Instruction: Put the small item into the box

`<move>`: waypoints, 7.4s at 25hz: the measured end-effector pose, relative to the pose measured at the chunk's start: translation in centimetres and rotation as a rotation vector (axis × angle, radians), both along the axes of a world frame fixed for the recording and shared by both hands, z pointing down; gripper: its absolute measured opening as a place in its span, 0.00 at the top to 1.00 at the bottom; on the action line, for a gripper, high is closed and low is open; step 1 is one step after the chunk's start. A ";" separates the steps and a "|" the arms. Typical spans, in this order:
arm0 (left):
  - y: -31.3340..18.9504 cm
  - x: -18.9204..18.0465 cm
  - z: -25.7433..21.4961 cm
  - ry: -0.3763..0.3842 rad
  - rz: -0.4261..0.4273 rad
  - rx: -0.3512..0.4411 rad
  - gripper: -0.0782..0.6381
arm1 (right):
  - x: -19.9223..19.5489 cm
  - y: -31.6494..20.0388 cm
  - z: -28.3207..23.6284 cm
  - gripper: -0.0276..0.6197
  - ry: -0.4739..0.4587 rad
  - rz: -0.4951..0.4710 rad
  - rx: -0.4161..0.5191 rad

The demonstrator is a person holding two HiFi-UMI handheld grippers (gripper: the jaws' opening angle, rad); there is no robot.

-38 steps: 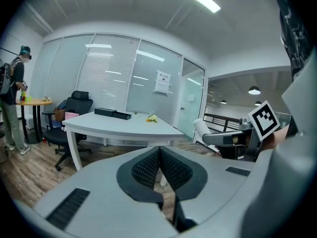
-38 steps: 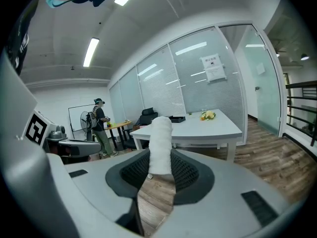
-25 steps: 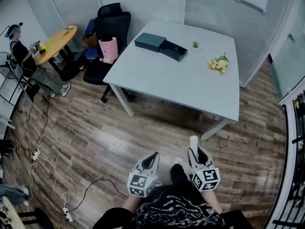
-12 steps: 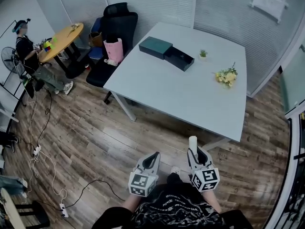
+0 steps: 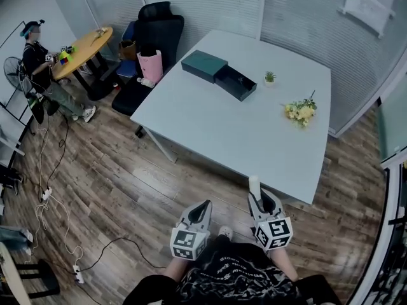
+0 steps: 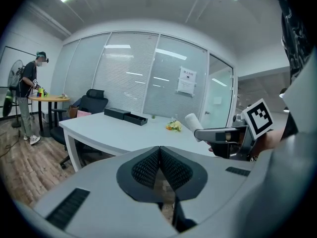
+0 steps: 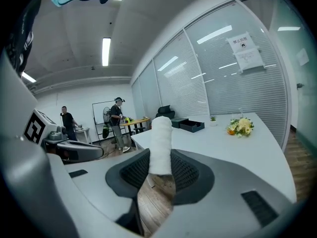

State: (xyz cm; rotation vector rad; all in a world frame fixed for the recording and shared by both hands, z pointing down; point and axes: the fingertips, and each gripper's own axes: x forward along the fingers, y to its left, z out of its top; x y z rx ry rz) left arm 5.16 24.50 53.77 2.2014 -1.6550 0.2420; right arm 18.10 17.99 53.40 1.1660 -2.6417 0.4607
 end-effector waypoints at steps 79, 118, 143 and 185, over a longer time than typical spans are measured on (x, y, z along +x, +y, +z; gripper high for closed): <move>-35.0 -14.2 -0.4 -0.003 0.131 -0.014 0.86 | -12.8 -39.7 -12.8 0.75 0.296 0.055 0.230; -36.5 -18.0 2.2 -0.048 -0.070 -0.087 0.86 | -19.6 -57.7 2.7 0.75 0.890 -0.421 0.051; -36.6 -19.0 3.6 -0.114 -0.139 -0.153 0.86 | -20.3 -60.5 14.2 0.74 1.021 -0.519 -0.187; -36.2 -14.2 1.8 0.000 0.076 -0.084 0.86 | -20.3 -51.7 -6.2 0.55 0.418 -0.284 0.085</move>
